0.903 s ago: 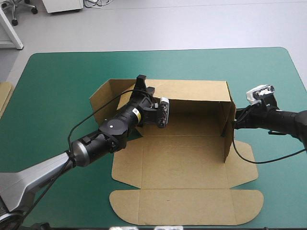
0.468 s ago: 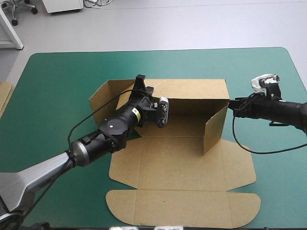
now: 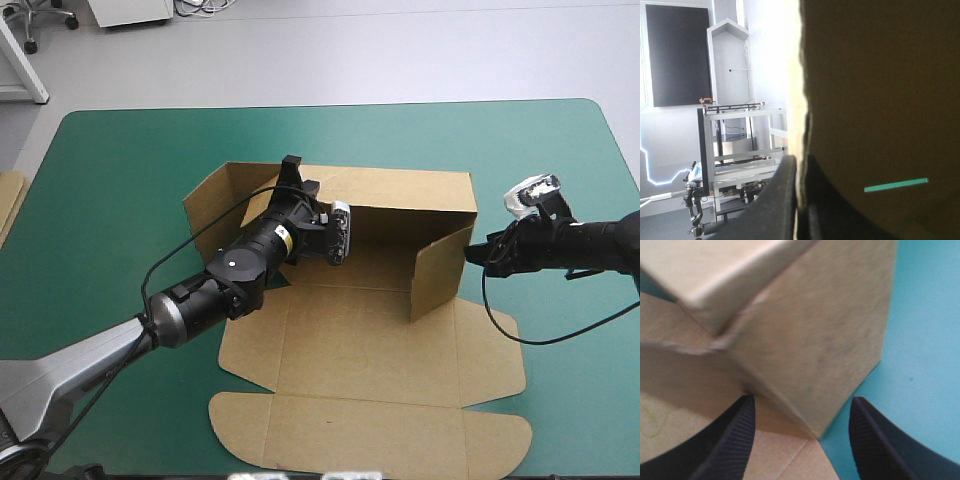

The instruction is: Fold the box

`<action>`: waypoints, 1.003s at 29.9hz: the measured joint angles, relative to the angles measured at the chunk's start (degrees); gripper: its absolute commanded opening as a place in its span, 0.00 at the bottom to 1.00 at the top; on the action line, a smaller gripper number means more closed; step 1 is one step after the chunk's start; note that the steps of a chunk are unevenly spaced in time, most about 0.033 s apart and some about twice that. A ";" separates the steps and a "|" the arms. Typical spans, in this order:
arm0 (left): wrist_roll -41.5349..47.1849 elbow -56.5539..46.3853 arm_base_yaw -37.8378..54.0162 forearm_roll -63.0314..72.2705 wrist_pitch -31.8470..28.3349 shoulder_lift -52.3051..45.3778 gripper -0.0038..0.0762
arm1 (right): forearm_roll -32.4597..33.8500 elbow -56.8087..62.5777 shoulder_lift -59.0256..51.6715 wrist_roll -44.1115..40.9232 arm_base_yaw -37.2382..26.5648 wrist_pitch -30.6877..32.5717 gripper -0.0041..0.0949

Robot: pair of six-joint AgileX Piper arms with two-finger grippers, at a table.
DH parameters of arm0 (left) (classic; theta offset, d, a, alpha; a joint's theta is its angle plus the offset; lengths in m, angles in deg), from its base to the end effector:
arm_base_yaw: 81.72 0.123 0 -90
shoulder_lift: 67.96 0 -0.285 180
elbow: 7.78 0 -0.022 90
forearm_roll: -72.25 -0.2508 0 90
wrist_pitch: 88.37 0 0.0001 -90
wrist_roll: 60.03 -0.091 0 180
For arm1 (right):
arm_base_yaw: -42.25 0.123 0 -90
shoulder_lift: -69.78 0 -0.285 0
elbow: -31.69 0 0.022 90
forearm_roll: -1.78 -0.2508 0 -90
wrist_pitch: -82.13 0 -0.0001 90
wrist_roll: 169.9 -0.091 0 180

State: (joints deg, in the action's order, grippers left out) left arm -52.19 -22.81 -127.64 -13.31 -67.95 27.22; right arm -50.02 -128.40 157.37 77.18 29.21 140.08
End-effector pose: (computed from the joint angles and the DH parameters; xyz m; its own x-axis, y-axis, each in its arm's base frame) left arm 0.2648 -0.2278 0.3091 0.3817 0.9212 -0.0757 0.3506 -0.0686 0.9340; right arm 0.2723 -0.0008 0.2933 -0.6480 -0.2679 -0.7129 -0.5832 0.7766 0.2384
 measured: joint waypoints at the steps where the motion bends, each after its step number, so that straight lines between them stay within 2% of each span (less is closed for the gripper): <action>1: 0.08 0.00 0.00 0.00 -0.15 0.00 0.04 | 0.13 0.00 -0.13 -0.19 0.14 0.89 0.58; 8: 0.18 0.00 0.00 -0.06 -0.21 0.00 0.04 | 2.56 0.00 -1.71 -1.37 0.55 2.30 0.57; 21: 1.59 0.00 0.00 -0.06 -0.40 0.00 0.04 | 1.03 0.00 -1.65 -0.92 1.38 -2.98 0.58; 25: 1.59 0.00 0.00 -0.06 -0.44 0.00 0.04 | -0.13 2.03 -1.65 -0.66 4.67 -6.75 0.53; 30: 1.68 0.00 0.00 0.12 -0.39 0.00 0.04 | -2.91 9.61 -3.61 1.99 9.74 -17.41 0.53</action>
State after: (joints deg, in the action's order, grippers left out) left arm -50.51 -22.81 -127.64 -13.19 -68.33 27.22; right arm -52.93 -118.79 153.76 79.17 38.95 122.67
